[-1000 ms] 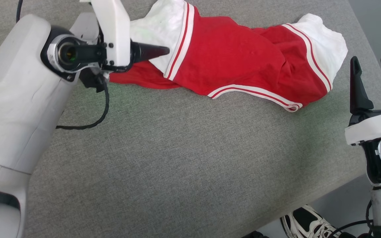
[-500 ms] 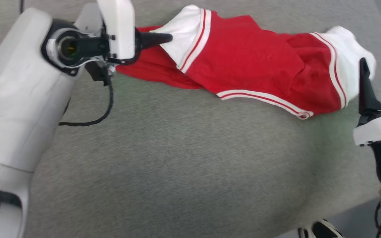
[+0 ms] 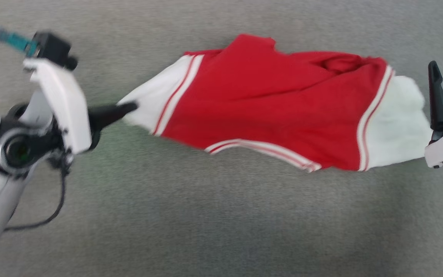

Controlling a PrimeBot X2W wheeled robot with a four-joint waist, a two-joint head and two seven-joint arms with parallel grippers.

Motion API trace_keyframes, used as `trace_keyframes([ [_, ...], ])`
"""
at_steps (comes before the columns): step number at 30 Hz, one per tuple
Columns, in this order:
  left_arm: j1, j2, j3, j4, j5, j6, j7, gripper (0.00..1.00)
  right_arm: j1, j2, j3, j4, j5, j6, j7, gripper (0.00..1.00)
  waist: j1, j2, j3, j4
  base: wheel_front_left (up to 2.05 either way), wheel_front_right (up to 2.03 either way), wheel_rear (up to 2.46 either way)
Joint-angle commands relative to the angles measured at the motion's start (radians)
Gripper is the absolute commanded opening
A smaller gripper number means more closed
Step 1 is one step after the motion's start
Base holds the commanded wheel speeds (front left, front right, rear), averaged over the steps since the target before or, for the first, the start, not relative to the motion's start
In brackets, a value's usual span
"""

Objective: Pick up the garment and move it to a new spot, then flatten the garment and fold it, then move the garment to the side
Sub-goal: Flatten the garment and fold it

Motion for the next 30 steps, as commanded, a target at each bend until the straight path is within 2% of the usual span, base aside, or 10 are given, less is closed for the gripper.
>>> trace_keyframes([
  [1, 0.058, 0.047, -0.008, -0.030, 0.051, 0.020, -0.027, 0.00, 0.005, -0.009, 0.003, -0.010, 0.000, 0.000, 0.013, 1.00, 0.0000, 0.0000, -0.020, 0.049, 0.00, 0.00, 0.00],
  [5, 0.125, 0.089, -0.028, -0.057, 0.091, 0.040, -0.048, 0.00, 0.005, -0.013, 0.004, -0.019, -0.003, 0.000, 0.026, 1.00, 0.0000, 0.0000, -0.022, 0.068, 0.00, 0.00, 0.00],
  [9, 0.192, 0.132, -0.049, -0.068, 0.138, 0.080, -0.074, 0.00, 0.004, -0.018, 0.016, -0.026, -0.002, 0.000, 0.045, 1.00, 0.0000, 0.0000, -0.025, 0.073, 0.00, 0.00, 0.00],
  [12, 0.209, 0.145, -0.071, -0.055, 0.176, 0.095, -0.081, 0.00, 0.007, -0.024, 0.020, -0.031, 0.001, 0.000, 0.054, 1.00, 0.0000, 0.0000, -0.027, 0.068, 0.00, 0.00, 0.00],
  [16, 0.221, 0.127, -0.069, -0.020, 0.189, 0.096, -0.120, 0.00, 0.015, -0.029, 0.026, -0.031, 0.003, 0.000, 0.062, 1.00, 0.0000, 0.0000, -0.033, 0.060, 0.00, 0.00, 0.00],
  [19, 0.236, 0.122, -0.071, 0.003, 0.193, 0.084, -0.143, 0.36, 0.025, -0.038, 0.037, -0.033, 0.002, 0.000, 0.072, 1.00, 0.0000, 0.0000, -0.043, 0.055, 0.00, 0.00, 0.00],
  [21, 0.243, 0.124, -0.062, 0.010, 0.198, 0.081, -0.172, 0.95, 0.029, -0.046, 0.045, -0.038, -0.002, 0.000, 0.081, 1.00, 0.0000, 0.0000, -0.051, 0.056, 0.00, 0.00, 0.00],
  [22, 0.248, 0.128, -0.058, 0.011, 0.208, 0.079, -0.192, 1.00, 0.033, -0.052, 0.052, -0.043, -0.003, 0.000, 0.088, 1.00, 0.0000, 0.0000, -0.054, 0.057, 0.00, 0.00, 0.00],
  [26, 0.295, 0.122, -0.029, -0.002, 0.209, 0.084, -0.291, 1.00, 0.060, -0.093, 0.100, -0.060, 0.002, 0.000, 0.122, 1.00, 0.0000, 0.0000, -0.071, 0.065, 0.00, 0.00, 0.00],
  [30, 0.356, 0.124, 0.018, -0.025, 0.216, 0.105, -0.425, 1.00, 0.105, -0.177, 0.211, -0.102, 0.066, 0.000, 0.188, 1.00, 0.0000, 0.0000, -0.085, 0.078, 0.00, 0.00, 0.00],
])
